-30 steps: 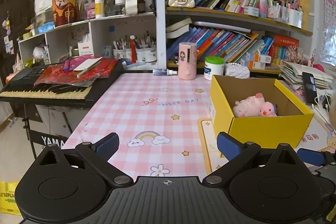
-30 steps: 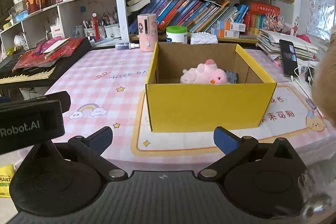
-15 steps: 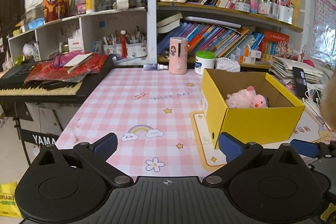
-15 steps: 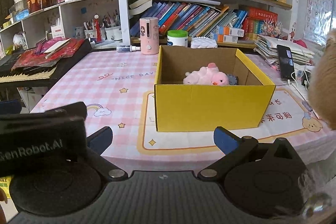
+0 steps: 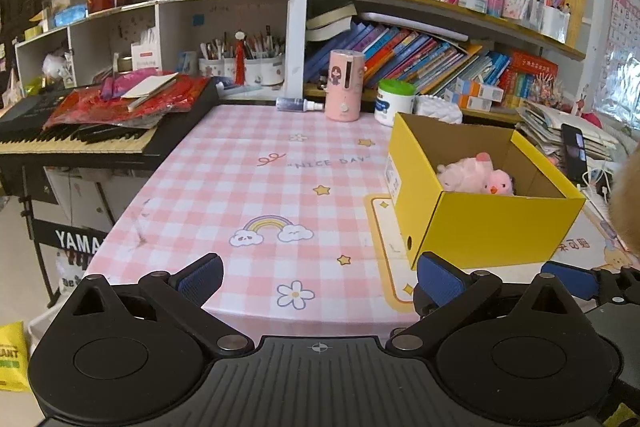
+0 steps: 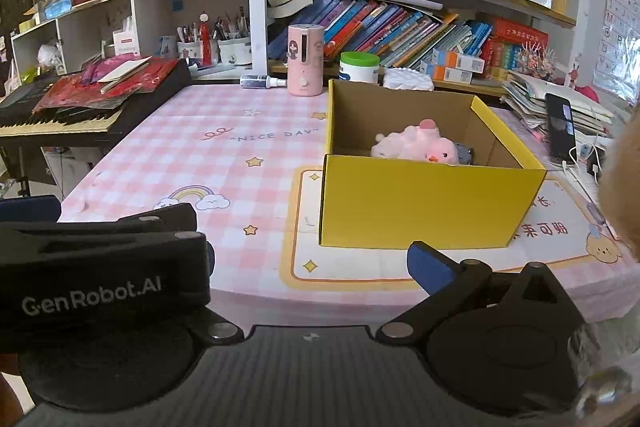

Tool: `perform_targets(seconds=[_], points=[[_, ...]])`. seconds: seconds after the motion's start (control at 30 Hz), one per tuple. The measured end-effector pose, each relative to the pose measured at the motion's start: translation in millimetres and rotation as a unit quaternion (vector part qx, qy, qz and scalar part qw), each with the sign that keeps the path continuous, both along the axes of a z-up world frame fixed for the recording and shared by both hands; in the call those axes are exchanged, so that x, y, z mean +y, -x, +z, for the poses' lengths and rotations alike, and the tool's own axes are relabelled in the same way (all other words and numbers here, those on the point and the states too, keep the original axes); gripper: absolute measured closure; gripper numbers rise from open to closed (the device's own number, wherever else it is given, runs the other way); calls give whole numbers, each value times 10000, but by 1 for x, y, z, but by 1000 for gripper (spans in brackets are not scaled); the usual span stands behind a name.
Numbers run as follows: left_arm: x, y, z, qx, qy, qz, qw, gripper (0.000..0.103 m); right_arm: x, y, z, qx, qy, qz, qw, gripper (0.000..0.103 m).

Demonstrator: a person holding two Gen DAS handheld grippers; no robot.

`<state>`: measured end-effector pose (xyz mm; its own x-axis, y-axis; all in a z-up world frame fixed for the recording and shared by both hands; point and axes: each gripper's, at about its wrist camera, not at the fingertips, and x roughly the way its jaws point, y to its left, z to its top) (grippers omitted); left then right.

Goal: Organize objects

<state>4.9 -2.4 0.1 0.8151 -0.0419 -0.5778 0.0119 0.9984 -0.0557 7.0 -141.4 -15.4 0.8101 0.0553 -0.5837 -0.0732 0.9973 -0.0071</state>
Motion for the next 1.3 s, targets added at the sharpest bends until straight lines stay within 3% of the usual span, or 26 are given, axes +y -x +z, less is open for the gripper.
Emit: perform_targets(seconds=[0.23, 1.3], points=[[2, -2, -3, 175, 17, 91, 9998, 0, 2, -3, -3, 160, -9, -44, 9999, 0], [-6, 6, -4, 238, -2, 24, 9997, 0, -6, 4, -8, 228, -48, -39, 9997, 0]])
